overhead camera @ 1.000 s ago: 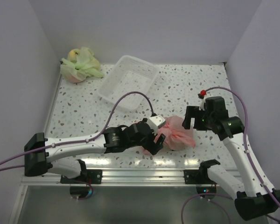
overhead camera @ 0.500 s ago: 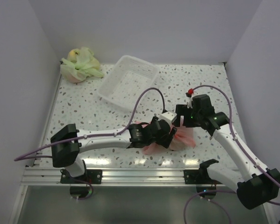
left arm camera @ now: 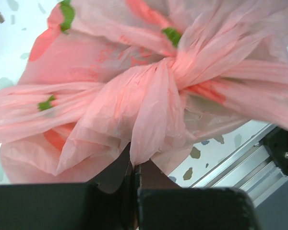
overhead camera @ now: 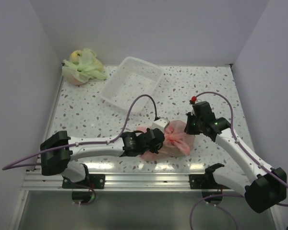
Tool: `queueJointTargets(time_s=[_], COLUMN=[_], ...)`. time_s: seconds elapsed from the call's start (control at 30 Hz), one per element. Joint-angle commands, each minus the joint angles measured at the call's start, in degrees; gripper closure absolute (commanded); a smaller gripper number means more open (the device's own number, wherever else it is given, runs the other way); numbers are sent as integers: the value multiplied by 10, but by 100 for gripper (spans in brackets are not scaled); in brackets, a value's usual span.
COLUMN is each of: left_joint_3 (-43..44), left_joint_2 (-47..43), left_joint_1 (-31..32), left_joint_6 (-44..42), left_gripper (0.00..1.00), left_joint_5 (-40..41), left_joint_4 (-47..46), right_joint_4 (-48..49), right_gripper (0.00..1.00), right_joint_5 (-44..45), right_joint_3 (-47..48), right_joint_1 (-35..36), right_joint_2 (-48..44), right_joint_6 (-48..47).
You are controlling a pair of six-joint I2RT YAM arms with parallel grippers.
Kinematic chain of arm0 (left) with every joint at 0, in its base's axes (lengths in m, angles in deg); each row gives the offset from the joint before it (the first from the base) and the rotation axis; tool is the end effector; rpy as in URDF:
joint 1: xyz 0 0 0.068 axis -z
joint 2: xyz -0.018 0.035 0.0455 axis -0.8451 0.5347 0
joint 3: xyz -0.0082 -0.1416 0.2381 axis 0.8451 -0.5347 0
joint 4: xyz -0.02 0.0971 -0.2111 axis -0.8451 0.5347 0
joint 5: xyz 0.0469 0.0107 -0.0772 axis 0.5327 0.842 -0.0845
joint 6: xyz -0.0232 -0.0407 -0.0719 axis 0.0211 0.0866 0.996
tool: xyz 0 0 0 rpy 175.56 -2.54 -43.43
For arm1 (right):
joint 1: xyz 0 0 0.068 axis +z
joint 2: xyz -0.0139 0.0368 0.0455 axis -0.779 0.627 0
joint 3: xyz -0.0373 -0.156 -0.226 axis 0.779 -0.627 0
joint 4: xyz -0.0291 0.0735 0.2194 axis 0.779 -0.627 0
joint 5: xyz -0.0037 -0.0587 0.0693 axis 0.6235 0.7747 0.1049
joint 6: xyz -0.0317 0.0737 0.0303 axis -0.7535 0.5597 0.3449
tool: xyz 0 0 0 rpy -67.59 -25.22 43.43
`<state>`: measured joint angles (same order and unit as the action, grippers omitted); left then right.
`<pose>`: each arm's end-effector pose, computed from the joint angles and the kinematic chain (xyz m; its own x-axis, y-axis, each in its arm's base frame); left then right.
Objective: Untie the knot of the plastic bag and take out the fruit
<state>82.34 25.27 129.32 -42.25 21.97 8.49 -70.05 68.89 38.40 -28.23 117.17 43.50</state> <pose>0.1275 -0.3007 0.2221 -0.6670 0.2403 -0.7052 0.5195 0.8285 -0.2090 0.1822 0.0783 0.2310 -0.8305 0.0714 -0.5525 -0.0806 0.9659 0.2460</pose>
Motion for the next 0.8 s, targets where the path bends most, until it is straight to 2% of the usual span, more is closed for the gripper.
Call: queueJointTargets(time_s=[0.0, 0.03, 0.1, 0.13, 0.2, 0.27, 0.3, 0.37, 0.4, 0.43, 0.47, 0.53, 0.57, 0.67, 0.77], left_joint_3=[-35, -44, -70, -90, -116, -124, -131, -136, -145, -150, -155, -167, -168, -157, -143], left_joint_2=[-52, -74, -101, -131, -178, -210, -216, -222, -223, -224, -226, -227, -225, -214, -206], left_joint_1=[-9, -16, -55, -97, -154, -175, -180, -180, -178, -178, -178, -171, -169, -148, -131], left_joint_6=[29, 33, 44, 48, 48, 36, 29, 19, 12, -1, -6, -24, -29, -57, -77], left_gripper=[100, 100, 100, 100, 100, 100, 100, 100, 100, 100, 100, 100, 100, 100, 100], left_joint_5=[55, 60, 71, 71, 61, 58, 57, 33, 19, -13, -27, -56, -59, -57, -54], left_joint_4=[59, 68, 97, 106, 113, 107, 104, 80, 66, 36, 20, -18, -26, -33, -27], right_joint_4=[-29, -33, -42, -44, -50, -51, -49, -33, -29, -30, -36, -46, -53, -69, -75], right_gripper=[100, 100, 100, 100, 100, 100, 100, 100, 97, 91, 75, 50, 34, 21, 18], right_joint_5=[149, 179, 186, 187, 194, 190, 181, 113, 68, 11, -21, -51, -74, -134, -184], right_joint_3=[59, 67, 83, 87, 93, 90, 87, 76, 74, 73, 75, 87, 96, 145, 188], right_joint_1=[-13, -39, -78, -120, -153, -161, -161, -161, -160, -159, -158, -153, -150, -146, -126], right_joint_2=[-16, -18, -29, -33, -49, -61, -64, -61, -56, -54, -51, -62, -68, -80, -57], right_joint_6=[6, 12, 37, 48, 74, 92, 94, 76, 55, 26, 9, -26, -61, -121, -159])
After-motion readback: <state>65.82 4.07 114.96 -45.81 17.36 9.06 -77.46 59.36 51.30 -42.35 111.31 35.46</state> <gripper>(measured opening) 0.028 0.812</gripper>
